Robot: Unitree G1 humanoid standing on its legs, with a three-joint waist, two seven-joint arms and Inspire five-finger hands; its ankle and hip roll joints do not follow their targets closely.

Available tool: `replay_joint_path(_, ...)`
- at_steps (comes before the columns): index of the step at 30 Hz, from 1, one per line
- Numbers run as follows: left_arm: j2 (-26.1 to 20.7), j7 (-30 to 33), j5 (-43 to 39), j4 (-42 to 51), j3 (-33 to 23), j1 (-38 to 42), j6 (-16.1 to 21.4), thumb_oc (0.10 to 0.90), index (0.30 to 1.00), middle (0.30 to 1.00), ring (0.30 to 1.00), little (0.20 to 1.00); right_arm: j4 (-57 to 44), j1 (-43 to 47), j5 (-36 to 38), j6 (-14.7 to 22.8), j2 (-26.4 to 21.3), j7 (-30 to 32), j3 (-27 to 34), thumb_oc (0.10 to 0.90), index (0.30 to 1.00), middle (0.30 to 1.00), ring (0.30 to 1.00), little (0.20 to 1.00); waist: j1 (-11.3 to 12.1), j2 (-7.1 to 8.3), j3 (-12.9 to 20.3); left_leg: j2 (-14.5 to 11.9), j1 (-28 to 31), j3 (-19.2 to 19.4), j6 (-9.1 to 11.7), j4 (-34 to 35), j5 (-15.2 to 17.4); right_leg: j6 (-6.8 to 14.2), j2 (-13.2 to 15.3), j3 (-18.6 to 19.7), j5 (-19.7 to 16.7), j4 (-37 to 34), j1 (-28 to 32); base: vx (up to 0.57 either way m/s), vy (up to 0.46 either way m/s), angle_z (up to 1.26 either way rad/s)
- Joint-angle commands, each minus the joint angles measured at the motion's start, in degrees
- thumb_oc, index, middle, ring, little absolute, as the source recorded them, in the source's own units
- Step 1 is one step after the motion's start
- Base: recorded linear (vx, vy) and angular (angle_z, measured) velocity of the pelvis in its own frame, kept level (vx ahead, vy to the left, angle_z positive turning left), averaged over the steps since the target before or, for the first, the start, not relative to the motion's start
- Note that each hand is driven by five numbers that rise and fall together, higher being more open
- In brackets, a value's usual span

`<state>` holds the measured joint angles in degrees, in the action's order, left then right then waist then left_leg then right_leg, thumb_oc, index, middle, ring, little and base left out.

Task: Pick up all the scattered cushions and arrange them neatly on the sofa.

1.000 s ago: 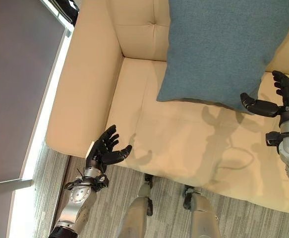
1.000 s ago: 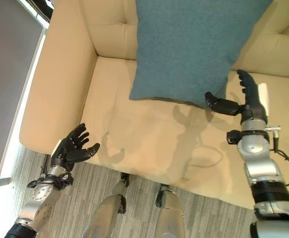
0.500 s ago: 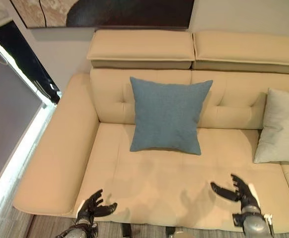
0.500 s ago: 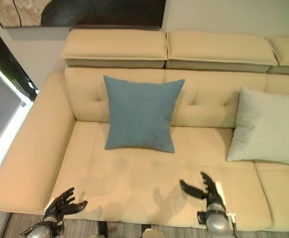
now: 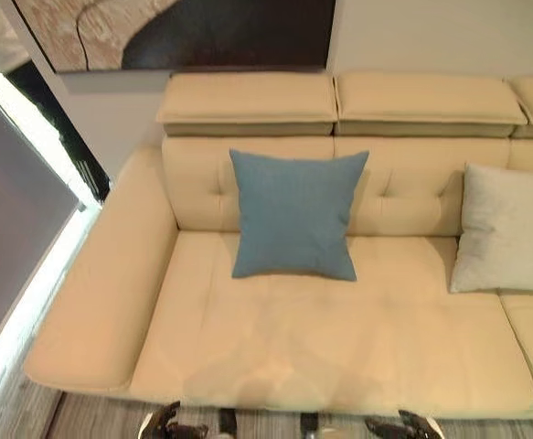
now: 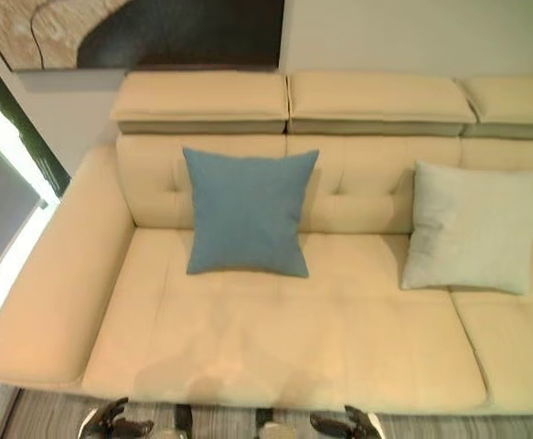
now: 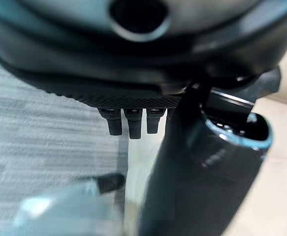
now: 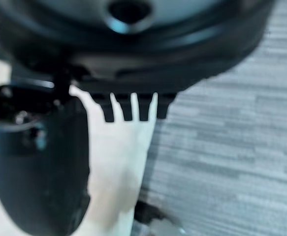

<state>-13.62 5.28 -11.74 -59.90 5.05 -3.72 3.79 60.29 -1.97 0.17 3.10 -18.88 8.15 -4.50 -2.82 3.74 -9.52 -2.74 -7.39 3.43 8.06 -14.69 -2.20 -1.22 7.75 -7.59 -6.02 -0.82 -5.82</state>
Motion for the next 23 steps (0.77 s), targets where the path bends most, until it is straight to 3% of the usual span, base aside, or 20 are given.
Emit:
replay_joint_path(1,0.9,1.9,1.3,0.0,-0.4,-0.2,2.3,0.8,0.9,0.9,0.9,0.9,-1.3,2.6,-0.9,1.3,-2.0,2.1,0.1,0.8,0.9,0.9,0.9,0.9,-1.5,-2.27,1.8,1.5,10.8,-0.7,-3.4,-1.2,10.2,7.3,-4.6,-1.5,4.2,-3.6,1.5,-0.15,0.093,-0.04)
replay_joint_path(3,1.2,2.5,2.8,-0.4,0.5,0.3,2.1,0.8,0.9,0.9,0.9,0.9,-0.8,2.8,-0.7,1.3,-1.8,2.2,0.1,0.8,0.9,0.9,0.9,0.9,-2.0,-2.68,1.9,2.2,12.0,-1.7,-3.7,0.7,10.8,7.7,-4.8,-1.6,3.4,-3.3,0.4,-0.18,0.111,0.07)
replay_joint_path(7,1.4,4.1,5.7,-1.9,1.3,1.9,1.9,0.8,0.9,0.9,0.9,0.9,1.7,4.2,-1.7,1.0,-0.8,2.9,-0.9,0.8,0.9,0.9,0.9,0.9,-2.7,-2.53,1.4,4.6,13.9,-1.6,-6.0,8.7,15.0,9.1,-3.6,-2.4,1.3,-2.2,-3.6,-0.25,0.133,0.3)
replay_joint_path(13,0.6,5.8,6.7,-3.3,0.6,3.1,1.7,0.8,0.9,0.9,0.9,0.9,4.4,6.1,-5.2,-0.4,1.1,2.5,-4.1,0.8,0.9,0.9,0.9,0.9,-0.7,-1.0,-1.3,5.5,13.8,-0.9,-7.9,14.2,12.0,11.7,-0.9,-6.7,0.7,3.1,-7.8,-0.32,0.105,-0.02)
replay_joint_path(15,0.2,5.9,6.8,-4.3,0.7,3.4,1.4,0.8,0.9,0.9,0.9,0.9,5.6,7.0,-5.3,-0.8,1.3,2.4,-4.5,0.8,0.9,0.9,0.9,0.9,-0.3,-1.36,-2.2,5.0,13.1,-0.9,-8.3,14.3,10.9,11.7,-0.9,-5.8,2.8,6.3,-7.2,-0.27,0.055,-0.12)
replay_joint_path(19,-0.5,5.9,7.9,-6.8,0.8,3.4,0.5,0.8,0.9,0.9,0.9,0.9,7.9,6.6,-4.1,-1.0,1.8,2.3,-3.4,0.8,0.9,0.9,0.9,0.9,1.1,-2.75,-1.3,4.3,9.5,-1.2,-9.6,13.8,8.8,9.2,-0.4,-0.2,9.0,18.4,-3.4,-0.27,0.029,-0.07)
replay_joint_path(21,-0.8,5.9,8.4,-7.5,0.9,3.5,0.4,0.8,0.9,0.9,0.9,0.9,8.1,6.4,-3.8,-1.0,2.0,2.3,-3.1,0.8,0.9,0.9,0.9,0.9,1.4,-2.79,-0.5,4.3,8.7,-1.4,-9.6,13.7,8.6,9.1,-0.3,0.6,10.0,19.1,-1.8,-0.1,-0.052,0.2)
replay_joint_path(23,-0.8,6.0,9.0,-8.2,1.0,3.3,0.5,0.8,0.9,0.9,0.9,0.9,8.7,6.0,-3.3,-0.9,2.8,2.3,-2.8,0.8,0.9,0.9,0.9,0.9,2.8,-1.79,1.6,4.5,7.2,-0.3,-9.2,13.7,8.1,9.3,0.6,0.2,10.2,13.9,3.8,-0.08,-0.115,0.03)
